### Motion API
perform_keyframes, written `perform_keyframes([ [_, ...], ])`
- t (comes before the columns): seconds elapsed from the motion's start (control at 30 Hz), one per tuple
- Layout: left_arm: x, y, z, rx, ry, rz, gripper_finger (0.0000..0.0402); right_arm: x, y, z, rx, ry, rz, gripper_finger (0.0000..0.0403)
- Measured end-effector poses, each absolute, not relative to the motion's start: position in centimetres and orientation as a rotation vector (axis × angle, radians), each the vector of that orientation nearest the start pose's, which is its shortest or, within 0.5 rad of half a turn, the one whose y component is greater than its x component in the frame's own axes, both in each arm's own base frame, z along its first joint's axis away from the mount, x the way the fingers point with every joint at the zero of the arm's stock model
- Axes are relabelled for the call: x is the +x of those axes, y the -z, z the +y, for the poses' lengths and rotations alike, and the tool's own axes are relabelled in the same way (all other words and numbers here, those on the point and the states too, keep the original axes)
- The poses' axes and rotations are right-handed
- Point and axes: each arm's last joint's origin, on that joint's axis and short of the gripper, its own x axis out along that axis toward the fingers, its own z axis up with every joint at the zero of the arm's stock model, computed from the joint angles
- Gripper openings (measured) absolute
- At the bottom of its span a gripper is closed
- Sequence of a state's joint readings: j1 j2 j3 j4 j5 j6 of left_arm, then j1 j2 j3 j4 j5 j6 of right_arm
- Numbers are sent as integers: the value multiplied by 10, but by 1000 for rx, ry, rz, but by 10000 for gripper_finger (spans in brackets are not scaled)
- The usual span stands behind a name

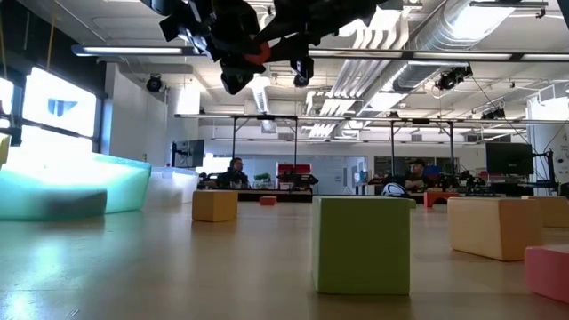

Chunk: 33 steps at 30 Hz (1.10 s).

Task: Sort & place blocks by color
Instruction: Put the orange cube block into the blue bin

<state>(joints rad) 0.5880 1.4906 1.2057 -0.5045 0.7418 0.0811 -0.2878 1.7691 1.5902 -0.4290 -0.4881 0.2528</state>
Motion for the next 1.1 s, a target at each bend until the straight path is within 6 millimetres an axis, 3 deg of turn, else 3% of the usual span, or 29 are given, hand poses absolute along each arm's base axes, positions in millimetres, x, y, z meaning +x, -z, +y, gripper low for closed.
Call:
perform_keyframes([
  [0.2,273,-292,156,-408,180,617,107,388,-324,-101,480,-108,589,125],
  [0.6,264,-283,150,-492,171,746,105,388,-322,-104,518,-78,599,236],
  [1.1,235,-262,109,-479,56,1339,108,383,-317,-105,506,-78,654,243],
])
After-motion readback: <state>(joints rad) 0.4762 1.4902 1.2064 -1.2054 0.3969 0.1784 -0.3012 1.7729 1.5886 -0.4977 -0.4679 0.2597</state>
